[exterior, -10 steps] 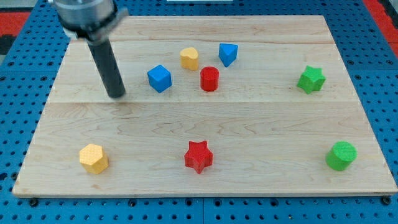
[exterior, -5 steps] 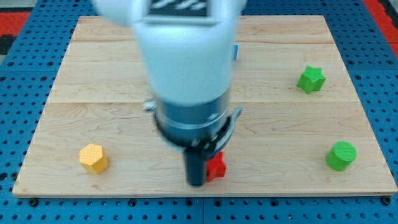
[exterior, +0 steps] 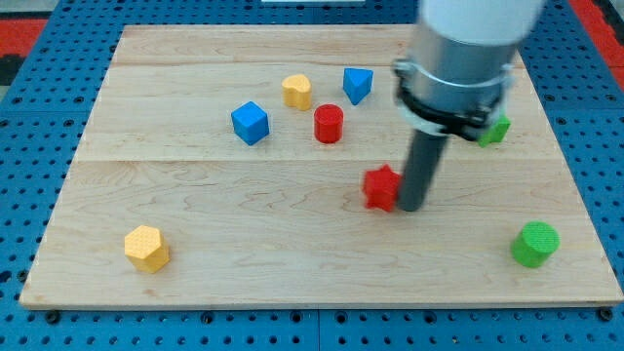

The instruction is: Place the red star diagonal bottom right to the red circle

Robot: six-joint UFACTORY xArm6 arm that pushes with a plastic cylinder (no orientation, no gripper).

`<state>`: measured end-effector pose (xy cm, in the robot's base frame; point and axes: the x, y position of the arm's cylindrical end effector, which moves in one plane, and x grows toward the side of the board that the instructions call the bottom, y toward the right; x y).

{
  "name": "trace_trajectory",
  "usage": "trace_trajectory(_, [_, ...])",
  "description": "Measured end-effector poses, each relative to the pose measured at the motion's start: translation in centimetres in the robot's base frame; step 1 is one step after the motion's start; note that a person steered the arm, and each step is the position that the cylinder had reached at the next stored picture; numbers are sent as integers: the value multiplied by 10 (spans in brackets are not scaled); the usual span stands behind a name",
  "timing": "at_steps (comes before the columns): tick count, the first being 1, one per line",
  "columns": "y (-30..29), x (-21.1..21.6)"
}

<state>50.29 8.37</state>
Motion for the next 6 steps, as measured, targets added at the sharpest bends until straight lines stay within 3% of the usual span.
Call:
trace_trajectory(1, [-15, 27])
trace_trajectory(3, [-43, -23])
trace_trajectory(4, [-78, 29])
trace_trajectory(5, [-148, 114])
trace_trajectory(6, [-207, 114])
